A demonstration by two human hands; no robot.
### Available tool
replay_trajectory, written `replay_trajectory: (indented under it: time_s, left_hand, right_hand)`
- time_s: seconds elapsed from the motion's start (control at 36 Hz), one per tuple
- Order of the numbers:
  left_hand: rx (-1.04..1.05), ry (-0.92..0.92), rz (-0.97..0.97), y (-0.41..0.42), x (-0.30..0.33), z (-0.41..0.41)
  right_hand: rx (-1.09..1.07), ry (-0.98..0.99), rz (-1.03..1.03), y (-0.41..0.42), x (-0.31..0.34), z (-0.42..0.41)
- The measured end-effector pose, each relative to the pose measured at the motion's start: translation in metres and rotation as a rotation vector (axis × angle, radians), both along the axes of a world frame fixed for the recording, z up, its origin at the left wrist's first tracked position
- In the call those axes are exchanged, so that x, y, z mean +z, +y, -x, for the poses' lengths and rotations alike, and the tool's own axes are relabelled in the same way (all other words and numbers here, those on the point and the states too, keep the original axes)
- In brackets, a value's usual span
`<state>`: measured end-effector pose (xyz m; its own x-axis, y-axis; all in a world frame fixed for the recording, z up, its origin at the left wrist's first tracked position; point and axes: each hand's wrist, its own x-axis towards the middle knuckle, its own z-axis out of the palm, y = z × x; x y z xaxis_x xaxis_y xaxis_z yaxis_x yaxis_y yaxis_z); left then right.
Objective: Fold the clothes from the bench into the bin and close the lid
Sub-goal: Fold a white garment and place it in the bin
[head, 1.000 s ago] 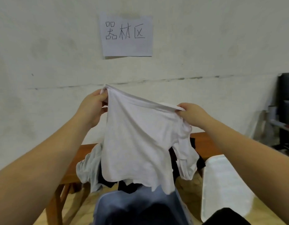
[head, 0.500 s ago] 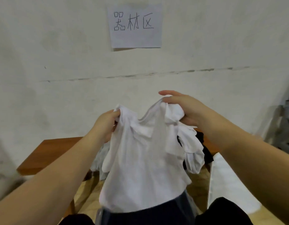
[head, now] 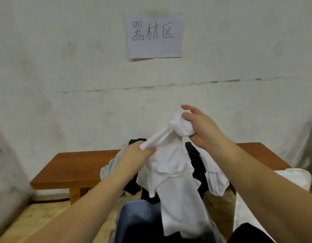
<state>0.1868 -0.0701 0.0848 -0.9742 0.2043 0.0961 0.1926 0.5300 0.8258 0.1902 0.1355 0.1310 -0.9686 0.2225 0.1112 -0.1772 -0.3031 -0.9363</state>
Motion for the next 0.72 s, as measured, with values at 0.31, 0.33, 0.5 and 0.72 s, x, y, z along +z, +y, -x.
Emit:
replay_trajectory:
  time_s: [0.31, 0.33, 0.5, 0.72]
  left_hand:
    - [-0.031, 0.087, 0.383, -0.028, 0.016, 0.05]
    - [-0.025, 0.1, 0.403, -0.027, 0.015, 0.053]
    - [0.005, 0.153, 0.318, -0.023, 0.012, 0.057]
    - [-0.016, 0.14, -0.035, -0.029, 0.014, 0.057]
  right_hand:
    - [-0.168, -0.163, -0.589, 0.036, -0.017, 0.004]
    - [-0.158, -0.187, -0.603, 0.038, -0.017, 0.004]
    - [0.026, -0.303, -0.057, 0.039, -0.013, 0.014]
    - [0.06, -0.169, 0.248, 0.035, -0.02, 0.012]
